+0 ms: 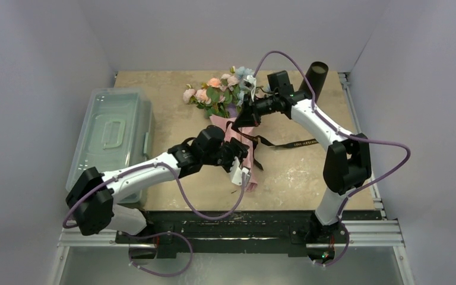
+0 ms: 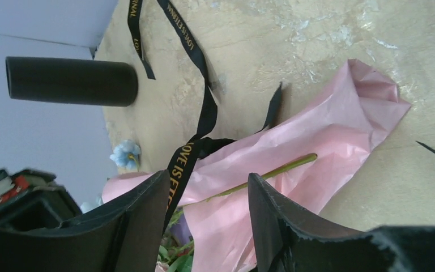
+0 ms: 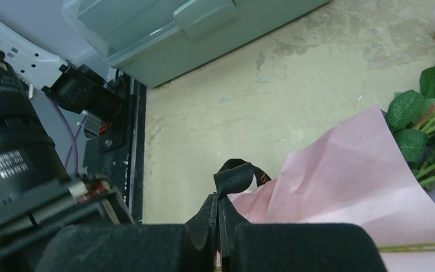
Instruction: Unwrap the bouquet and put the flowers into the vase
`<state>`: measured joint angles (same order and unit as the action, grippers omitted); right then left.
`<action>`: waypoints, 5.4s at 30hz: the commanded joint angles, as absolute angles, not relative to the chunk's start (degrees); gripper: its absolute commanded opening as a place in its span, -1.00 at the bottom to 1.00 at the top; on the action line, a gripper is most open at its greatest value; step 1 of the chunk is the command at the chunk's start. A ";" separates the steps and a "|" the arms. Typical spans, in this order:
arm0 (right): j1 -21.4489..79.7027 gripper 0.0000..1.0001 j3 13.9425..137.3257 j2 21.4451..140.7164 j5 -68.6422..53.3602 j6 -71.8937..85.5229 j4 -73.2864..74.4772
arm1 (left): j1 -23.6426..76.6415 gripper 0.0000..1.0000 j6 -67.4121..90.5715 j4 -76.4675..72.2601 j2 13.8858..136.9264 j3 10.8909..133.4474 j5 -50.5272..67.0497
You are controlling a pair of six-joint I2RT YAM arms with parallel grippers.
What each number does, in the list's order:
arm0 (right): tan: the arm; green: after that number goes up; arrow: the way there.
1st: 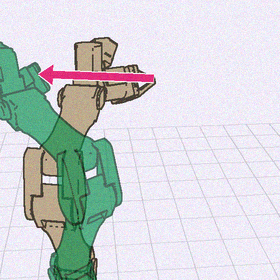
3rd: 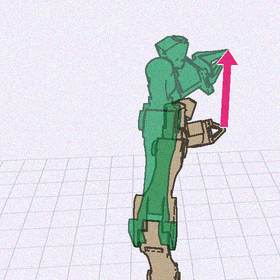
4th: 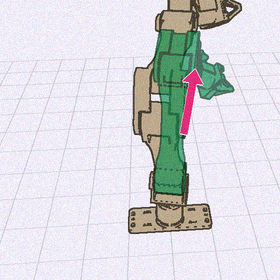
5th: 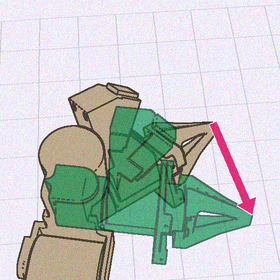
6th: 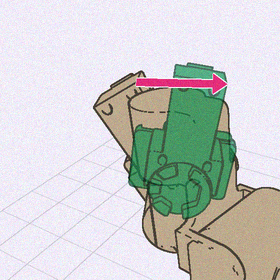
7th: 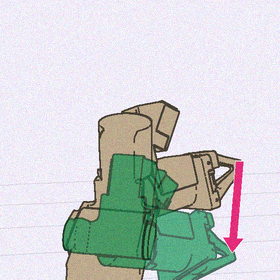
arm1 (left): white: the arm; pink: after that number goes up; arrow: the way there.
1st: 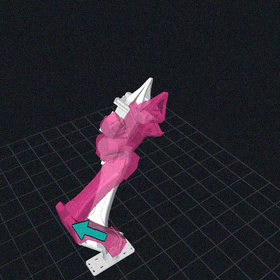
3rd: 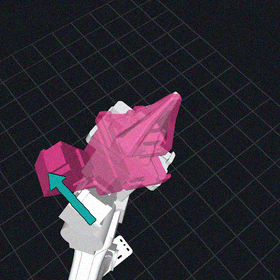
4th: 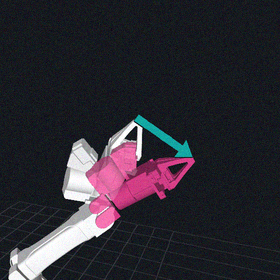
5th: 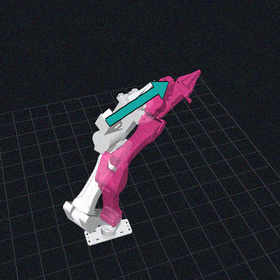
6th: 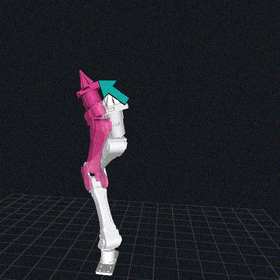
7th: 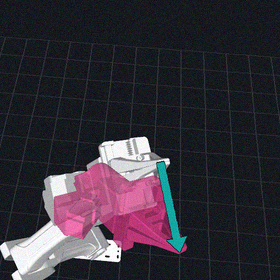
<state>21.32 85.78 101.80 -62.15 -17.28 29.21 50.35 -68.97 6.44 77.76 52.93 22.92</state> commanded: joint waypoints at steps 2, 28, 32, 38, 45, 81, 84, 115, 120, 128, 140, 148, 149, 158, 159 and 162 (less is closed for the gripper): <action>23.31 -1.00 86.14 99.89 -61.13 -12.63 25.56 | 51.73 0.07 -73.27 6.66 81.79 58.20 18.34; 26.53 -0.81 87.81 100.26 -61.77 -7.10 21.50 | 51.88 -1.00 -69.96 3.69 83.46 58.50 4.75; 26.49 -0.72 89.46 101.27 -62.43 -8.39 22.71 | 51.17 -1.00 -66.22 4.56 79.86 57.42 5.21; 26.53 -1.00 89.21 102.13 -63.02 -6.93 20.76 | 49.75 -1.00 -66.33 8.25 75.84 56.12 9.50; 27.21 -1.00 89.08 102.83 -63.48 -3.95 17.67 | 50.89 0.17 -68.74 5.40 80.09 56.97 8.59; 20.58 0.37 98.42 104.59 -62.93 0.94 19.36 | 39.85 -1.00 -36.95 14.52 71.95 56.76 -0.35; 16.09 0.41 99.96 104.47 -62.07 -2.98 24.75 | 35.52 -1.00 -31.66 15.94 70.85 58.01 4.35; -12.01 0.60 89.46 98.41 -34.94 -27.90 49.06 | 36.09 -0.75 -35.71 32.32 98.07 80.58 28.06; -14.09 0.61 88.80 99.78 -28.08 -29.45 45.98 | 31.24 -1.00 -34.37 33.50 89.47 73.80 27.20; -15.83 0.64 90.41 104.73 -16.82 -30.62 39.95 | 15.15 -1.00 -24.26 30.65 81.10 65.19 24.33; -17.79 0.66 96.04 116.53 -9.40 -32.66 36.51 | 12.57 0.22 -20.51 27.32 75.22 63.93 23.63; -18.74 0.63 93.51 119.83 -6.31 -33.60 33.31 | 12.65 0.40 -17.69 21.99 74.93 66.70 27.60; -18.73 0.62 93.45 120.30 -6.18 -33.51 33.39 | 12.66 0.40 -17.41 21.82 75.31 67.43 28.19; -19.80 -1.00 95.95 118.16 -15.86 -33.02 40.20 | 13.23 0.42 -16.43 16.48 77.81 71.79 33.24; -19.79 -1.00 96.35 115.94 -18.20 -32.56 40.58 | 13.79 0.43 -16.73 16.10 78.31 72.27 33.41; -19.79 -1.00 98.45 108.82 -25.22 -30.17 40.99 | 17.04 0.58 -20.01 15.36 79.92 73.39 33.85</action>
